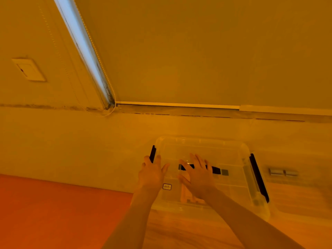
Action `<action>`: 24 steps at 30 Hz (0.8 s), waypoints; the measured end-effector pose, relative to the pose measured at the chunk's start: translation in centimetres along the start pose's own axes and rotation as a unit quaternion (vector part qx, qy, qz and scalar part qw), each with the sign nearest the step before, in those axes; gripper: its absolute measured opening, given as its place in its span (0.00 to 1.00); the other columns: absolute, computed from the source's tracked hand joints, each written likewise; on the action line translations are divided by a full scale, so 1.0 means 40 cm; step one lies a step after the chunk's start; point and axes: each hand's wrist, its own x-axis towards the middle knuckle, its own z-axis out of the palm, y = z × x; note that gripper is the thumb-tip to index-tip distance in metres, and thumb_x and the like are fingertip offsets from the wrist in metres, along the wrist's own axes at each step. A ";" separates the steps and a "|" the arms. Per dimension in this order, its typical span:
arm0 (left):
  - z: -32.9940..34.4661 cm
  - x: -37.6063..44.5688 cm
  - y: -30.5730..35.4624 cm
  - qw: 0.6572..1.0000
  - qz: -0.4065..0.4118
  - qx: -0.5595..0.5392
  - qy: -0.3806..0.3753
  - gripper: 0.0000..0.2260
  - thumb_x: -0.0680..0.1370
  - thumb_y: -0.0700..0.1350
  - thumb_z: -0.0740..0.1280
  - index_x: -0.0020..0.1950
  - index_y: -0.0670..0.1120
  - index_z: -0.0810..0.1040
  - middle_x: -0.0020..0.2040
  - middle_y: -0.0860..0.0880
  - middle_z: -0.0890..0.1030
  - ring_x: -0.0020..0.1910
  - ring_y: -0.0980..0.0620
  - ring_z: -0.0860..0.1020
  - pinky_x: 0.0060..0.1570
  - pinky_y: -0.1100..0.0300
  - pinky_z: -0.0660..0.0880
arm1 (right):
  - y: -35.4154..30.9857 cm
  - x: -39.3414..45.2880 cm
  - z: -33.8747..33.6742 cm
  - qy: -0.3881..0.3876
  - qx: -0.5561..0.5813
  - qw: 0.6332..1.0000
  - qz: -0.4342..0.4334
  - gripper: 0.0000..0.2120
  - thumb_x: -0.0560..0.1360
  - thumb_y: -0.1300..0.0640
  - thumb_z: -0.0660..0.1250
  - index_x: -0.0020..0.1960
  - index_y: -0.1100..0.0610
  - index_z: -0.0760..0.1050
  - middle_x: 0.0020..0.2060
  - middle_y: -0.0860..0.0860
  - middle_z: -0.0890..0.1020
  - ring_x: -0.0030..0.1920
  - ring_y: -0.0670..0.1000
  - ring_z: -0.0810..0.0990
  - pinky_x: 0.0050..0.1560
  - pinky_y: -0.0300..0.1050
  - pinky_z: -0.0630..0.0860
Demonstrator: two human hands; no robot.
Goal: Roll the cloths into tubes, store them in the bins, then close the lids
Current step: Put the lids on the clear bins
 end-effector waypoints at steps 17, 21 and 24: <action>-0.059 -0.102 0.464 0.958 0.167 -0.229 0.038 0.21 0.80 0.51 0.63 0.72 0.49 0.68 0.73 0.46 0.63 0.69 0.48 0.66 0.65 0.59 0.66 | 0.473 -0.183 -0.181 0.068 0.070 0.987 0.126 0.28 0.80 0.38 0.51 0.77 0.46 0.54 0.77 0.54 0.54 0.77 0.56 0.53 0.74 0.54 0.54; -0.013 -0.161 0.657 0.954 0.188 -0.232 0.025 0.20 0.80 0.50 0.64 0.71 0.47 0.70 0.71 0.44 0.65 0.68 0.47 0.68 0.63 0.61 0.65 | 0.665 -0.251 -0.207 0.068 0.103 0.983 0.139 0.29 0.80 0.38 0.52 0.78 0.46 0.53 0.78 0.53 0.54 0.77 0.55 0.52 0.73 0.54 0.56; 0.026 -0.222 0.817 0.952 0.186 -0.243 0.025 0.20 0.79 0.50 0.65 0.70 0.46 0.71 0.70 0.43 0.67 0.67 0.46 0.69 0.64 0.60 0.64 | 0.822 -0.312 -0.224 0.066 0.145 0.978 0.134 0.32 0.77 0.34 0.51 0.77 0.47 0.56 0.76 0.55 0.58 0.76 0.56 0.56 0.72 0.54 0.58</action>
